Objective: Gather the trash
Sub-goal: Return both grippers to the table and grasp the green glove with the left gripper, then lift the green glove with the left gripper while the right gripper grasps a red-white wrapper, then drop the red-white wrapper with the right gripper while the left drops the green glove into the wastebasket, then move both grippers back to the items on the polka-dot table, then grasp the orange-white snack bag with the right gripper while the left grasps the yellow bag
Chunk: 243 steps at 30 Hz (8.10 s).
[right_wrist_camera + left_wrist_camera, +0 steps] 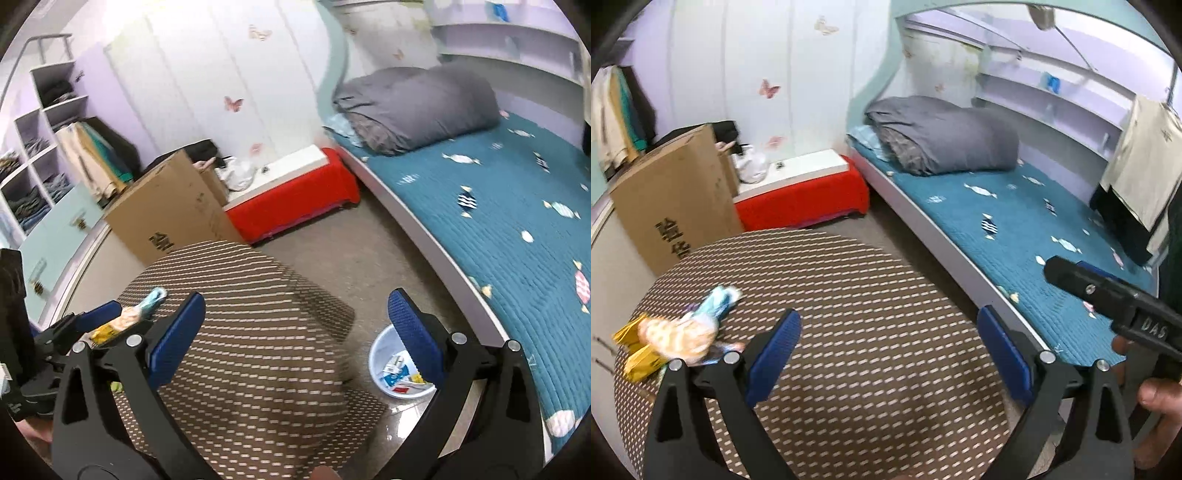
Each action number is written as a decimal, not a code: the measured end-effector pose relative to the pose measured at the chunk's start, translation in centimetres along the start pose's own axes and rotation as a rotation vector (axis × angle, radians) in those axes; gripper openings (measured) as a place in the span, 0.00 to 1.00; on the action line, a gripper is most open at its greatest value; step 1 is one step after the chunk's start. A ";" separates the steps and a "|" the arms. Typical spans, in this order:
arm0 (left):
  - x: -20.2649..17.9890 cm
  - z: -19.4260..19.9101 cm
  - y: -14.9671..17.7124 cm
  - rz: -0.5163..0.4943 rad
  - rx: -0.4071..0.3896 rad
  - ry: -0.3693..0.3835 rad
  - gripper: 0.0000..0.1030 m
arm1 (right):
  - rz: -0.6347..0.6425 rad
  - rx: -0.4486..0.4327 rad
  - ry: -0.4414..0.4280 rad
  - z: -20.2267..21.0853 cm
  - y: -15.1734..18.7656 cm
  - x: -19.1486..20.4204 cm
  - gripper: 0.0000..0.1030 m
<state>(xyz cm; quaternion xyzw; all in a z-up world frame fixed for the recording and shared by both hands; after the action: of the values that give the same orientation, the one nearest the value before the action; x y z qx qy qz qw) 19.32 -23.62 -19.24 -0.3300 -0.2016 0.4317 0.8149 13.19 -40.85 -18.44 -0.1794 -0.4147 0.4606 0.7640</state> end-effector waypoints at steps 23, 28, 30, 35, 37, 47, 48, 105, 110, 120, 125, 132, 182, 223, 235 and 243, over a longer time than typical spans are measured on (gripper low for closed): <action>20.9 5.6 15.6 0.289 0.058 -0.305 0.91 | 0.269 0.205 -0.175 -6.1 9.9 17.3 0.94; 22.9 4.2 17.7 0.337 0.091 -0.288 0.91 | 0.306 0.249 -0.201 -7.2 11.9 19.2 0.94; 23.2 3.3 17.9 0.343 0.097 -0.259 0.91 | 0.322 0.261 -0.205 -7.4 12.5 19.8 0.94; 23.6 1.6 18.7 0.342 0.116 -0.226 0.58 | 0.351 0.290 -0.226 -8.2 13.6 21.1 0.94; 23.6 1.7 18.4 0.340 0.101 -0.185 0.22 | 0.367 0.326 -0.257 -9.0 14.5 22.2 0.94; 24.0 3.3 20.1 0.379 0.083 -0.158 0.21 | 0.593 0.469 -0.338 -16.0 20.2 29.5 0.67; 24.0 3.4 20.1 0.379 0.082 -0.158 0.21 | 0.600 0.473 -0.335 -16.5 20.3 29.7 0.63; 2.4 6.9 -1.7 -0.021 -0.199 0.154 0.07 | 0.168 -0.003 -0.034 -0.1 -1.8 -1.0 0.13; -1.9 3.9 -3.3 -0.063 -0.173 0.202 0.07 | 0.043 0.085 0.081 -4.3 -0.8 -9.9 0.13; -8.0 -3.5 -4.4 -0.115 -0.072 0.254 0.07 | -0.105 0.246 0.120 -13.3 3.0 -18.0 0.13; -10.0 -6.7 -4.9 -0.136 -0.024 0.263 0.07 | -0.199 0.332 0.134 -17.5 5.1 -22.0 0.28; -13.4 -12.3 -4.3 -0.175 0.082 0.286 0.07 | -0.343 0.318 0.177 -17.5 6.5 -27.0 0.78; -7.3 -5.0 -4.3 -0.129 0.010 0.111 0.92 | -0.111 0.010 0.094 -1.8 -1.1 -8.6 0.94; 26.8 7.3 14.4 0.168 -0.015 -0.317 0.93 | 0.749 0.344 -0.275 -16.4 13.8 28.8 0.94; 29.7 4.6 15.6 0.136 0.038 -0.303 0.93 | 0.922 0.436 -0.292 -21.0 17.5 30.8 0.47; 29.3 0.9 14.0 -0.035 0.065 -0.246 0.92 | 0.731 0.396 -0.336 -17.7 14.0 27.7 0.44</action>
<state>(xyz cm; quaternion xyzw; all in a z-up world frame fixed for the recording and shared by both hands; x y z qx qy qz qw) 26.78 6.92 -27.33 -0.2443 -0.2916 0.4607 0.8019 26.00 -8.11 -25.16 -0.0870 -0.3464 0.7936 0.4926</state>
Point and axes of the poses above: each gripper's, at about its wrist camera, not at the fingertips, and z roughly against the way its jaws point, x to its left, y to its underside, the point moved 8 cm from there along -z, roughly the way its jaws point, and after that the axes turned 7 degrees about -z, right-handed, at the moved point
